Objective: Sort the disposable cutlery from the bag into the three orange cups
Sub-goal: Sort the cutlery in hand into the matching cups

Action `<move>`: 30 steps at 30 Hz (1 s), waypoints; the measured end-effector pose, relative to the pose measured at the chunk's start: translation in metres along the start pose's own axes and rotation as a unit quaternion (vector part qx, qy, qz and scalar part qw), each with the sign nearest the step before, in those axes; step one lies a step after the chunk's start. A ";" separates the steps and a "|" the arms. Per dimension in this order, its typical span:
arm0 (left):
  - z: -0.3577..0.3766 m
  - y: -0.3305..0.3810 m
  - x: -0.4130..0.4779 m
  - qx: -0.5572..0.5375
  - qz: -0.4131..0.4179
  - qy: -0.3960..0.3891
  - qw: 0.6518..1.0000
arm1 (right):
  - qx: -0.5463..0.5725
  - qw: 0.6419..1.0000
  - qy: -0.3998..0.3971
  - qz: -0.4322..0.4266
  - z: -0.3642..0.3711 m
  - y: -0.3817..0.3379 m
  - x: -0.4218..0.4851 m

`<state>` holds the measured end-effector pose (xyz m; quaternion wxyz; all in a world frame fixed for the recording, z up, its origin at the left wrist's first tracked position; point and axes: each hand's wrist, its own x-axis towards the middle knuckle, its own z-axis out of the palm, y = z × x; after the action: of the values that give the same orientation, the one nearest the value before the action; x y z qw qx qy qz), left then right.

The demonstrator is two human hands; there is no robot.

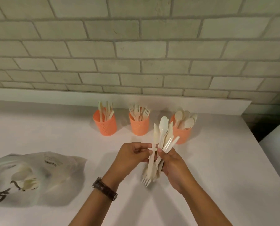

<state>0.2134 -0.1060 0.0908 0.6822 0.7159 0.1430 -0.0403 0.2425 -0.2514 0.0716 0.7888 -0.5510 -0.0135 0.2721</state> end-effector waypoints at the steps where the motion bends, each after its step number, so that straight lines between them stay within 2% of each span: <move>1: -0.005 0.001 -0.001 -0.012 -0.004 -0.004 1.000 | 0.004 1.000 0.004 0.005 -0.001 0.000 0.003; 5: -0.033 0.007 0.006 -0.039 -0.017 0.080 0.996 | 0.007 1.000 0.016 0.016 -0.005 -0.001 0.015; 8: -0.067 0.017 0.023 -0.023 0.031 0.173 0.984 | 0.007 1.000 0.006 0.007 -0.007 0.001 0.019; 12: -0.123 0.031 0.062 0.070 0.121 0.345 0.928 | 0.010 1.000 -0.008 0.002 -0.005 0.005 0.023; 14: -0.142 0.036 0.082 0.128 0.138 0.398 0.898 | 0.016 1.000 -0.011 0.004 -0.004 0.007 0.024; 15: -0.148 0.034 0.093 0.142 0.129 0.404 0.894 | 0.018 1.000 -0.013 0.006 -0.004 0.008 0.024; 20: -0.156 -0.001 0.126 0.207 0.023 0.332 0.920 | -0.008 1.000 -0.024 0.010 -0.001 0.010 0.019; 22: -0.153 -0.009 0.123 0.234 0.028 0.326 0.916 | -0.003 1.000 -0.025 0.017 0.001 0.009 0.018; 25: -0.129 -0.007 0.106 0.247 0.080 0.320 0.911 | 0.019 0.999 -0.017 0.025 0.001 0.005 0.015; 27: -0.101 -0.001 0.086 0.231 0.095 0.259 0.933 | 0.007 1.000 -0.004 0.019 0.000 0.005 0.013; 30: -0.051 0.004 0.050 0.152 0.080 0.112 0.979 | -0.021 1.000 0.015 0.008 -0.001 0.007 0.009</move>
<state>0.2548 -0.0481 0.0854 0.5464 0.8201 0.1532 0.0732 0.2480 -0.2468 0.0628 0.7748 -0.5716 -0.0029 0.2701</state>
